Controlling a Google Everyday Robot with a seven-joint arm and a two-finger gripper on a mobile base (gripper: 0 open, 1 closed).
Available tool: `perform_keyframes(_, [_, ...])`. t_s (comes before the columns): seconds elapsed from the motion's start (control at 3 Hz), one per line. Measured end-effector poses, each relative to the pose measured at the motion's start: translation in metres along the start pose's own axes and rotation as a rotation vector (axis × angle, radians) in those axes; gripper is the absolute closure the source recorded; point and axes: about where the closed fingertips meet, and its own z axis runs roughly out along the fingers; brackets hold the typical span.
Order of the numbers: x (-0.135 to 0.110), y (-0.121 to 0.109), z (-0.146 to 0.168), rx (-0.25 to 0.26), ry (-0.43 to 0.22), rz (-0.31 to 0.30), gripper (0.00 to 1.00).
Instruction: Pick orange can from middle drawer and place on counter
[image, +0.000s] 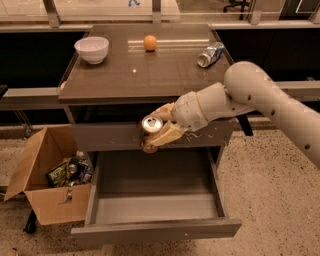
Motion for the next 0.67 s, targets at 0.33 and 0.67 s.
perform_keyframes(0.33, [-0.047, -0.018, -0.047, 0.025, 0.045, -0.029, 1.0])
perform_keyframes(0.67, [-0.085, -0.053, -0.083, 0.046, 0.079, -0.013, 1.0])
